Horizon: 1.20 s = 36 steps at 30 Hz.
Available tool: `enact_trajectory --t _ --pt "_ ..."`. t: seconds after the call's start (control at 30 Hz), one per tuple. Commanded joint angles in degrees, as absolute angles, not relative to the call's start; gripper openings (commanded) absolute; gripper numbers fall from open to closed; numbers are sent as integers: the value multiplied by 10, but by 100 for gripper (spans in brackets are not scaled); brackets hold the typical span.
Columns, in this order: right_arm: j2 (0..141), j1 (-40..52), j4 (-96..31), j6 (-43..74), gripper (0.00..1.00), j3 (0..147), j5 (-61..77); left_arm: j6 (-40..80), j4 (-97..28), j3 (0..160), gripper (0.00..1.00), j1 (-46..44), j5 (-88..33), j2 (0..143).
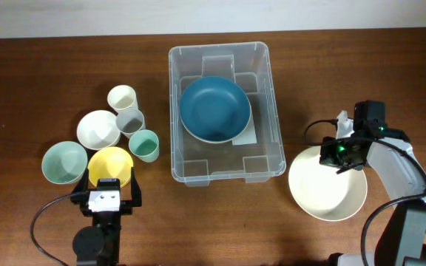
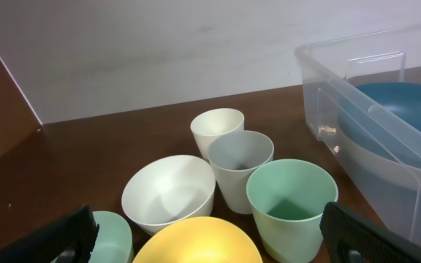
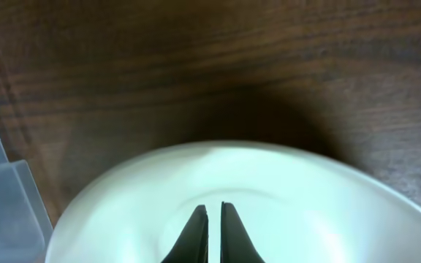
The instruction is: Pack container
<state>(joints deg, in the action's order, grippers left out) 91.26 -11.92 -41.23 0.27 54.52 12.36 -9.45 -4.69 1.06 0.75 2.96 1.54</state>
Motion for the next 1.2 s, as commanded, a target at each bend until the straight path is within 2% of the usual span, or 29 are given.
enact_trajectory --t 0.0,0.27,0.8,0.97,1.03,1.07,1.1,1.17 --pt "933 -116 -396 10 4 545 123 -102 -46 6 100 5 23 11" --pt "990 -116 -374 22 4 545 122 -102 -46 6 100 5 23 11" --pt "998 -123 -98 37 4 545 29 -102 -46 6 100 5 23 11" --pt "994 -132 -84 36 4 552 48 -102 -46 6 100 5 23 11" --pt "982 -133 -97 35 10 557 72 -102 -46 6 100 5 23 10" --pt "974 -133 -105 35 19 561 82 -102 -46 6 100 5 23 11" --pt "963 -133 -118 35 24 568 89 -102 -46 6 100 5 23 11" --pt "940 -134 -156 35 29 583 83 -102 -46 6 100 5 23 11"
